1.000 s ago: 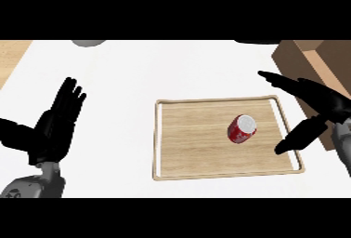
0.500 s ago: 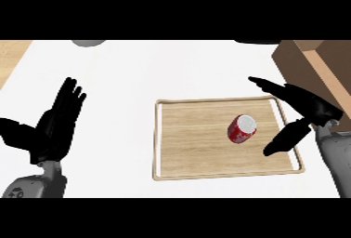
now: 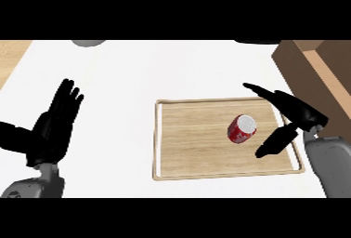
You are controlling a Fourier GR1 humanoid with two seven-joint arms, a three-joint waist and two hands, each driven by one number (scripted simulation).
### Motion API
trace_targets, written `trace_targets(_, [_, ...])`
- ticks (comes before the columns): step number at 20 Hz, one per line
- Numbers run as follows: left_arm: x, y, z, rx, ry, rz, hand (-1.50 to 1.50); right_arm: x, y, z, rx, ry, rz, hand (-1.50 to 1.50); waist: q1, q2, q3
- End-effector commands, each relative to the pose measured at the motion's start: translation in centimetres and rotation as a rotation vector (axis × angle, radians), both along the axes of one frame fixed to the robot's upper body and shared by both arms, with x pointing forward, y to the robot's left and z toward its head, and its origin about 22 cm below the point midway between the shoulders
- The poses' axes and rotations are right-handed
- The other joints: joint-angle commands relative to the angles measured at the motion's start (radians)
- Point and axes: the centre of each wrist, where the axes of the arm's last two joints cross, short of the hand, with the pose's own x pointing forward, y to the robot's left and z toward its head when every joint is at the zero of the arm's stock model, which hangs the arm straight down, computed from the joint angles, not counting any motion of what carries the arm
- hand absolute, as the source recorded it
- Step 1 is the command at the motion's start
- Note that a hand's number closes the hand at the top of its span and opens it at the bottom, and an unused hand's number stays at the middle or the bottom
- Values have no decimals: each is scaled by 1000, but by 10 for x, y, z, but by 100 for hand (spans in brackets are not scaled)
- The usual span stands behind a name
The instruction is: Pick the can from the tray and place it in the cardboard box
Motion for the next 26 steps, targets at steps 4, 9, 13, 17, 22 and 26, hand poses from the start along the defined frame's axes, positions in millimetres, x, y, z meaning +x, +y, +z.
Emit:
trace_targets(4, [0,-18,-7,-12,4,-13,0,23,13,-7,-4,8,19,-150,3,1,0])
trace_targets(9, [6,0,-11,-4,8,-3,0,1,4,-24,7,34,38,-150,-1,0,0])
trace_targets(13, [-13,-2,18,7,6,2,0,-9,8,-29,-5,24,18,-150,0,-1,0])
trace_targets(17, [4,-4,-5,19,-8,-2,0,4,14,-23,-18,35,36,-150,-1,0,0])
trace_targets(22, [-1,14,-5,-15,-7,-6,0,11,18,-40,-29,38,42,-150,2,0,0])
trace_targets(26, [2,-3,-17,6,5,-5,0,3,36,-30,-45,31,66,-150,-1,0,0])
